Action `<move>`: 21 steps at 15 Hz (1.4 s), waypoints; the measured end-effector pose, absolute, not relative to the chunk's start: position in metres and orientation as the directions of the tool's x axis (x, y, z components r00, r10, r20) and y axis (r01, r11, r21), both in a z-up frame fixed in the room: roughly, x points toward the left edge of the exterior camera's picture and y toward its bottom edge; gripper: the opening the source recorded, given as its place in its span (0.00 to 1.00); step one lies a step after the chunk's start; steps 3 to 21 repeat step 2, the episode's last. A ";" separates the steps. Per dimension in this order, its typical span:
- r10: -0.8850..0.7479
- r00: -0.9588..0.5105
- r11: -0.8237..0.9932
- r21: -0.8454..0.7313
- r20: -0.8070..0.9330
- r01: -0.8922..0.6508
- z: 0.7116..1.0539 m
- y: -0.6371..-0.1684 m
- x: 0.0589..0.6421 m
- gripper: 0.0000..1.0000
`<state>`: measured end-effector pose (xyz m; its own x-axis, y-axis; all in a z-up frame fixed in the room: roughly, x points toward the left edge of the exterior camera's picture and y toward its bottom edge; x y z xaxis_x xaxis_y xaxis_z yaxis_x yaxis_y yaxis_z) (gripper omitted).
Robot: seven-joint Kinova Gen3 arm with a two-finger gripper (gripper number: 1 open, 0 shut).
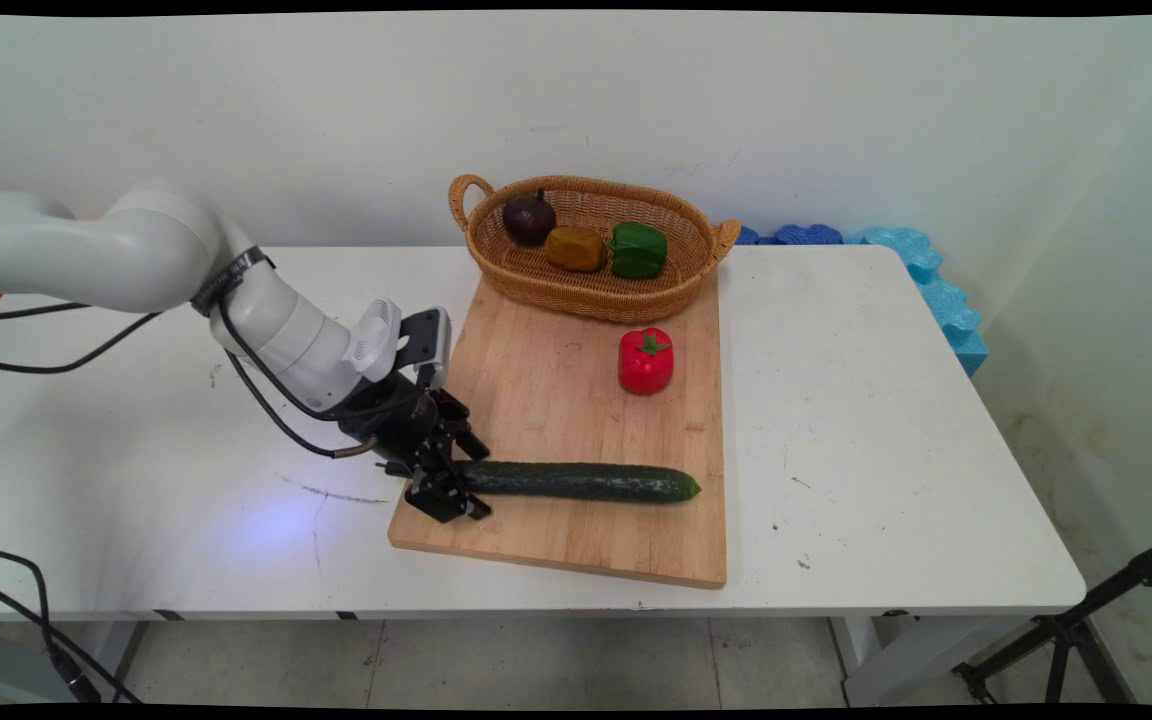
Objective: Place the picked object on the cutting board
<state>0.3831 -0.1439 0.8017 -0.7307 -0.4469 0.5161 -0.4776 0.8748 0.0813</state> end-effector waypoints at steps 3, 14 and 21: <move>-0.441 -0.731 0.877 0.078 0.520 -0.474 0.799 -0.145 0.382 1.00; -0.441 -0.731 0.877 0.078 0.520 -0.474 0.799 -0.145 0.382 1.00; -0.441 -0.731 0.877 0.078 0.520 -0.474 0.799 -0.145 0.382 1.00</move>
